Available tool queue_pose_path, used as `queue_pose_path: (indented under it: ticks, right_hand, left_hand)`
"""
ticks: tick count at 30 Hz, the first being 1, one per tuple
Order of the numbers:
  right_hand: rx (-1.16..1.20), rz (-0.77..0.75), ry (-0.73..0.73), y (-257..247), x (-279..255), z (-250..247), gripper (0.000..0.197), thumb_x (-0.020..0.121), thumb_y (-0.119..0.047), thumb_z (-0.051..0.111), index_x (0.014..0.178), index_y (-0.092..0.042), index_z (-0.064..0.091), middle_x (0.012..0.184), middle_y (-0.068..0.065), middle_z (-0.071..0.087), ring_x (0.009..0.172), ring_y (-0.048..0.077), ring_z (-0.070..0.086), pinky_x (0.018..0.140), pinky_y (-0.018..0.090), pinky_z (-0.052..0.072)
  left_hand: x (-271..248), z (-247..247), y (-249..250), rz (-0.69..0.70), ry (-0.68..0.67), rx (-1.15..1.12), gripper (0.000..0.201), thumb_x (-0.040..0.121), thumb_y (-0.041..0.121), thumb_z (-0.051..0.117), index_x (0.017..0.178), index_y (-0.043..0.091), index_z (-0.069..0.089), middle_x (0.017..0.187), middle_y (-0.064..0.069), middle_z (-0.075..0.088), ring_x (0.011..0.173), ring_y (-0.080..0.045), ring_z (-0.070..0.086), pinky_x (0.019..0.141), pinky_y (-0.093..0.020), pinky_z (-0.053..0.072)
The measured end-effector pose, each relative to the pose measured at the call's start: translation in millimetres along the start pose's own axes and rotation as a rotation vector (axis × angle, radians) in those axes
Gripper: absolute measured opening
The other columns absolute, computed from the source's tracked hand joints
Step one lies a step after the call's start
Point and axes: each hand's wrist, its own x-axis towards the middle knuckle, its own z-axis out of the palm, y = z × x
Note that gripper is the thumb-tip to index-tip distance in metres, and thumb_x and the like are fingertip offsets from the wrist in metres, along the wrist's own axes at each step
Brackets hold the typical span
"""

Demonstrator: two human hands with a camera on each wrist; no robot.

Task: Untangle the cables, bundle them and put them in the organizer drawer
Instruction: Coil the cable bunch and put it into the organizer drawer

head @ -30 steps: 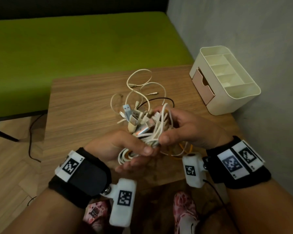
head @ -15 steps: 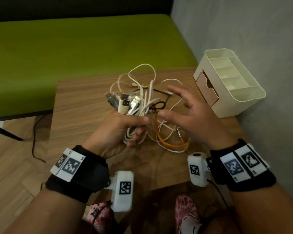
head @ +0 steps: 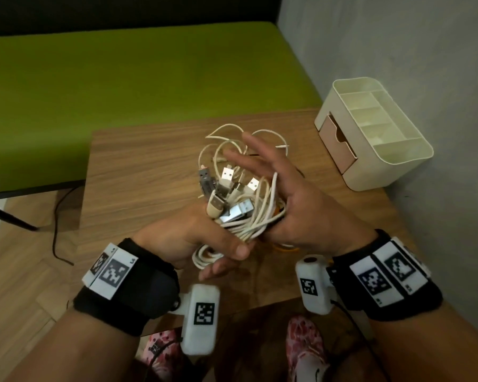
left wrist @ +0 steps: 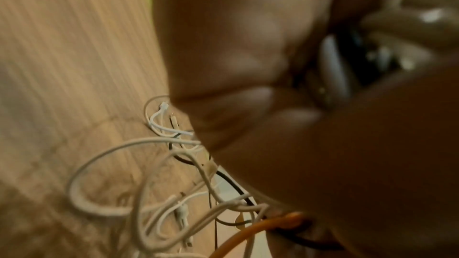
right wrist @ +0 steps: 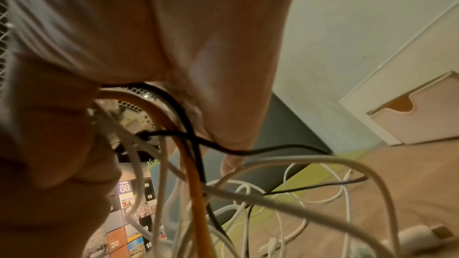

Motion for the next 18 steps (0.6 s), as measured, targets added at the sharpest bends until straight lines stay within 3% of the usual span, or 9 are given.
queue_pose_path:
  ticks: [2,4,5,7,10,13,15,18]
  right_hand:
    - [0.059,0.061,-0.077,-2,-1,1,0.119,0.064,0.012,0.084,0.154,-0.03,0.018,0.154,-0.005,0.041,0.135,0.01,0.048,0.109,0.039,0.045]
    - [0.045,0.109,-0.103,-4,-1,1,0.111,0.063,0.014,0.084,0.15,-0.03,0.031,0.143,-0.005,0.052,0.127,0.008,0.055,0.107,0.033,0.046]
    - [0.04,0.129,-0.098,-4,-1,0,0.105,0.063,0.014,0.083,0.146,-0.029,0.037,0.137,-0.005,0.057,0.123,0.008,0.058,0.104,0.032,0.048]
    - [0.028,0.161,-0.065,-4,-1,-1,0.093,0.065,0.011,0.084,0.139,-0.028,0.044,0.127,-0.005,0.063,0.116,0.008,0.062,0.1,0.029,0.05]
    - [-0.051,0.202,0.017,-4,-1,-4,0.071,0.072,-0.003,0.084,0.128,-0.034,0.054,0.114,-0.009,0.069,0.105,0.003,0.066,0.093,0.027,0.053]
    - [-0.123,0.223,0.147,-3,0,-8,0.043,0.081,-0.014,0.078,0.115,-0.033,0.06,0.103,-0.01,0.071,0.094,0.004,0.068,0.088,0.038,0.056]
    - [-0.065,0.21,0.24,-1,3,-7,0.04,0.084,-0.017,0.074,0.119,-0.032,0.06,0.108,-0.008,0.071,0.1,0.009,0.068,0.091,0.046,0.055]
    - [-0.05,0.202,0.308,2,8,-1,0.032,0.089,-0.029,0.069,0.119,-0.035,0.06,0.109,-0.008,0.072,0.102,0.012,0.068,0.09,0.05,0.054]
  left_hand:
    - [-1,4,-1,0.0,-0.082,-0.069,0.04,0.069,0.0,0.075,0.084,-0.021,0.045,0.058,-0.028,0.049,0.034,-0.014,0.049,0.036,-0.019,0.036]
    - [-2,7,-3,0.027,-0.122,-0.116,0.048,0.066,-0.002,0.075,0.089,-0.026,0.04,0.071,-0.048,0.04,0.033,-0.015,0.048,0.035,-0.018,0.036]
    - [-1,7,-3,0.037,-0.131,-0.124,0.048,0.066,-0.002,0.075,0.088,-0.026,0.04,0.072,-0.051,0.038,0.033,-0.015,0.049,0.035,-0.018,0.036]
    - [1,5,-2,0.038,-0.12,-0.087,0.042,0.068,-0.002,0.074,0.086,-0.023,0.042,0.07,-0.047,0.04,0.034,-0.016,0.049,0.035,-0.02,0.036]
    - [1,0,0,0.021,0.03,0.024,0.034,0.067,0.002,0.071,0.086,-0.018,0.051,0.062,-0.034,0.049,0.035,-0.019,0.05,0.035,-0.02,0.039]
    - [1,-4,2,0.091,0.232,0.023,0.028,0.063,0.011,0.081,0.081,-0.001,0.064,0.054,-0.015,0.054,0.037,-0.016,0.051,0.036,-0.019,0.041]
    - [3,-7,2,0.189,0.375,-0.044,0.024,0.063,0.012,0.078,0.078,0.003,0.062,0.053,-0.009,0.05,0.037,-0.015,0.047,0.035,-0.019,0.037]
    - [9,-4,2,0.317,0.486,-0.087,0.012,0.073,0.007,0.068,0.073,0.006,0.055,0.053,-0.006,0.043,0.039,-0.015,0.041,0.038,-0.02,0.033]
